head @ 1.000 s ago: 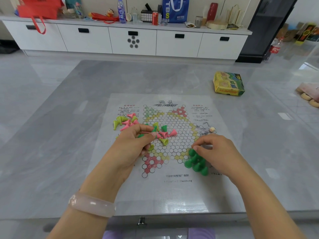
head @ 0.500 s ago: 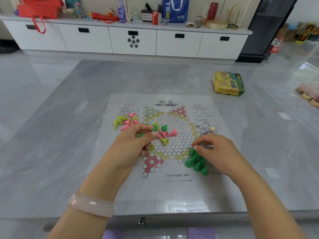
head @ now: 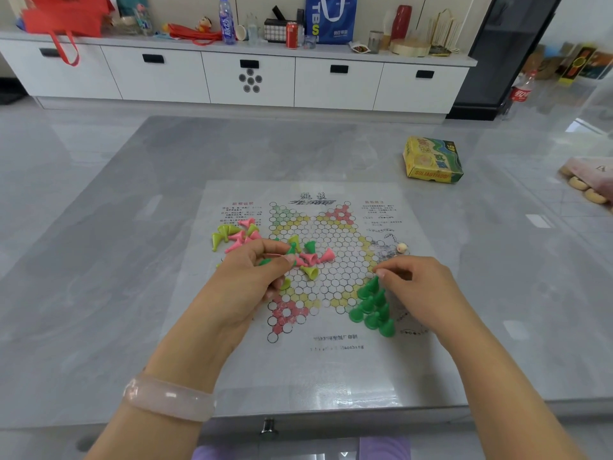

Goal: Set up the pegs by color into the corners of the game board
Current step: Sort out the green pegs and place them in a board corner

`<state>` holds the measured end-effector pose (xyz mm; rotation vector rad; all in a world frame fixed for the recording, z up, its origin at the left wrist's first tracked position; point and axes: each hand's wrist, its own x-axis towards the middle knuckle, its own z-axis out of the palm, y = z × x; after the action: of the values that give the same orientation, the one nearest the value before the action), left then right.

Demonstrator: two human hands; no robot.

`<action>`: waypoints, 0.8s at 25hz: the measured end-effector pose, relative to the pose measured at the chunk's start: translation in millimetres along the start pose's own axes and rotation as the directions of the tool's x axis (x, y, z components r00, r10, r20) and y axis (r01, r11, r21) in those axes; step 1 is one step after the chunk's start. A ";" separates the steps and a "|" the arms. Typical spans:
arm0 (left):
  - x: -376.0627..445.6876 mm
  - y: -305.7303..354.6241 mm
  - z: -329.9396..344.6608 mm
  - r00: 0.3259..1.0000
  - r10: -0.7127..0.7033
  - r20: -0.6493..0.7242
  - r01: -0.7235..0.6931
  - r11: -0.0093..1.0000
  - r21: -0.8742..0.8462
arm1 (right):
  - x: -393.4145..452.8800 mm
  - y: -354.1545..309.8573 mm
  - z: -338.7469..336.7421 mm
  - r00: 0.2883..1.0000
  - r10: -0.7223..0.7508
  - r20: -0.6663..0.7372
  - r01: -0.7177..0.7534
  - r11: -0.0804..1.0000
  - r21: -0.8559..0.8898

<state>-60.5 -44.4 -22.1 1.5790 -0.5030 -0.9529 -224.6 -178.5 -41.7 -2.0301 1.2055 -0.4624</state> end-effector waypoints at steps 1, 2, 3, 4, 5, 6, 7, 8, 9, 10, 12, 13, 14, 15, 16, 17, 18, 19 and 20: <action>-0.3 0.0 0.2 1.000 0.001 0.001 -0.001 1.000 0.002 | 0.3 0.3 0.6 1.000 0.006 0.003 -0.006 1.000 0.002; -0.5 0.2 0.3 1.000 0.001 0.002 -0.001 1.000 0.004 | 0.6 0.5 0.7 1.000 0.009 0.002 -0.009 1.000 0.003; -0.7 0.5 0.2 1.000 0.001 0.002 -0.001 1.000 0.006 | 0.7 0.5 0.4 1.000 0.010 0.002 -0.010 1.000 -0.001; -0.9 0.8 0.4 1.000 0.000 0.000 0.000 1.000 0.006 | 0.6 0.6 0.0 1.000 0.010 0.000 -0.010 1.000 -0.008; -1.0 1.0 0.4 1.000 -0.001 -0.001 0.001 1.000 0.006 | 0.5 0.5 -0.3 1.000 0.010 -0.007 -0.010 1.000 -0.010; -1.1 1.1 0.4 1.000 -0.001 -0.003 0.001 1.000 0.008 | 0.6 0.5 -0.5 1.000 0.014 -0.020 -0.014 1.000 -0.006; -1.2 0.9 0.5 1.000 -0.002 -0.003 0.002 1.000 0.011 | 0.6 0.5 -1.0 0.999 0.020 -0.037 -0.020 1.000 0.000; -1.3 0.8 0.6 1.000 -0.001 -0.002 0.001 1.000 0.016 | 0.7 0.5 -1.6 0.998 0.024 -0.051 -0.024 1.000 0.006; -1.2 0.6 0.7 1.000 0.000 0.000 0.000 1.000 0.020 | 0.7 0.6 -2.1 0.998 0.026 -0.056 -0.026 1.000 0.009; -1.1 0.4 0.8 1.000 0.000 0.003 -0.001 1.000 0.021 | 0.6 0.7 -2.2 0.998 0.029 -0.051 -0.028 1.000 0.011; -0.7 0.5 0.9 1.000 -0.002 0.004 0.001 1.000 0.021 | -0.2 0.7 -1.6 0.999 0.034 -0.025 -0.034 0.999 0.010; -0.6 0.6 0.7 1.000 -0.003 0.002 0.003 1.000 0.022 | -0.7 0.7 -1.1 0.999 0.034 -0.016 -0.034 0.999 0.006; -0.5 0.7 0.6 1.000 -0.004 0.002 0.004 1.000 0.023 | -0.8 0.7 -0.6 0.999 0.034 -0.013 -0.034 0.999 0.003; -0.7 0.7 0.6 1.000 -0.004 0.002 0.004 1.000 0.022 | -1.1 0.4 -0.5 0.999 0.034 -0.013 -0.034 0.999 0.001; -0.8 0.7 0.5 1.000 -0.004 0.003 0.004 1.000 0.019 | -1.2 0.3 -0.7 0.999 0.033 -0.014 -0.033 0.999 0.001; -0.9 0.7 0.5 1.000 -0.003 0.005 0.003 1.000 0.014 | -1.1 0.1 -0.9 0.999 0.033 -0.015 -0.033 0.999 0.000; -1.0 0.7 0.4 1.000 -0.003 0.007 0.003 1.000 0.009 | -1.0 0.3 -1.1 0.999 0.034 -0.015 -0.034 0.999 -0.001; -1.0 0.7 0.4 1.000 -0.003 0.008 0.003 1.000 0.006 | -1.0 0.2 -1.2 0.999 0.034 -0.014 -0.034 0.999 -0.002; -0.9 0.7 0.3 1.000 -0.003 0.008 0.003 1.000 0.004 | -1.1 0.0 -1.1 0.999 0.032 -0.013 -0.032 0.999 -0.003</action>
<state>-61.1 -44.1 -21.1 1.5802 -0.5087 -0.9615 -225.8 -178.0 -40.9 -2.0099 1.2456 -0.4595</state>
